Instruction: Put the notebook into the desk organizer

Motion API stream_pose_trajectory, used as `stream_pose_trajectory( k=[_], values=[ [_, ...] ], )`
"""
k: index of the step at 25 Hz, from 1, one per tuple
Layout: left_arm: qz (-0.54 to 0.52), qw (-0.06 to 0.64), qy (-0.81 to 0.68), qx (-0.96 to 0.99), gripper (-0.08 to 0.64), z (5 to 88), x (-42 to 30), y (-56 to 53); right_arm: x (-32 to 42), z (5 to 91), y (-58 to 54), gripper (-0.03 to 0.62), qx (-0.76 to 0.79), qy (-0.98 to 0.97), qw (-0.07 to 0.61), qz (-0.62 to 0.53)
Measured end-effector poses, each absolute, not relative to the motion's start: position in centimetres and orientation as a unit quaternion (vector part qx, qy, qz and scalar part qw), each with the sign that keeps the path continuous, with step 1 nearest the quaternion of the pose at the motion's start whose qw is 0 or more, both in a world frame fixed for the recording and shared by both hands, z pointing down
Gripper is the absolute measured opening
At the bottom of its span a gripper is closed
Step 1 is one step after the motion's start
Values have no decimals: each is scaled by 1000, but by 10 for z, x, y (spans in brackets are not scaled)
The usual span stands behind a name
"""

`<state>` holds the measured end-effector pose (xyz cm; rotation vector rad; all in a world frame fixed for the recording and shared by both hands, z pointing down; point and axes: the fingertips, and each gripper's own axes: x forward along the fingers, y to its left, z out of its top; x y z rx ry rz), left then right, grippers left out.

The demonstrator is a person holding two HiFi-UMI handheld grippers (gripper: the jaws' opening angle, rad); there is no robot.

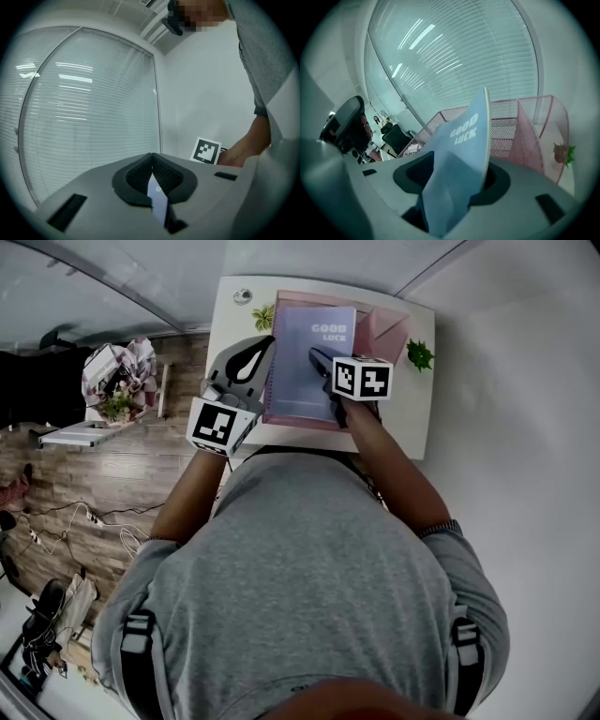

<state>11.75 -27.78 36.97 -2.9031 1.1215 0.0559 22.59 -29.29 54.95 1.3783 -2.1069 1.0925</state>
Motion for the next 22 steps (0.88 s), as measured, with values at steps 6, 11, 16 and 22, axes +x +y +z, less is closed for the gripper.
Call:
stream_pose_trajectory(
  k=[6,11,16,22],
  values=[
    [16,11,346,-938,20,369,118,-278,235,546,-295,284,545,-736,225,332],
    [15,8,332,-943,20,369,118,-275,238,546,-297,288,569,-730,233,297],
    [17,15,320,-947,20,366,115,-271,243,545,-300,293,594,-721,237,268],
    [15,18,312,-950,20,368,111,-269,249,540,-301,301,618,-709,240,239]
  ],
)
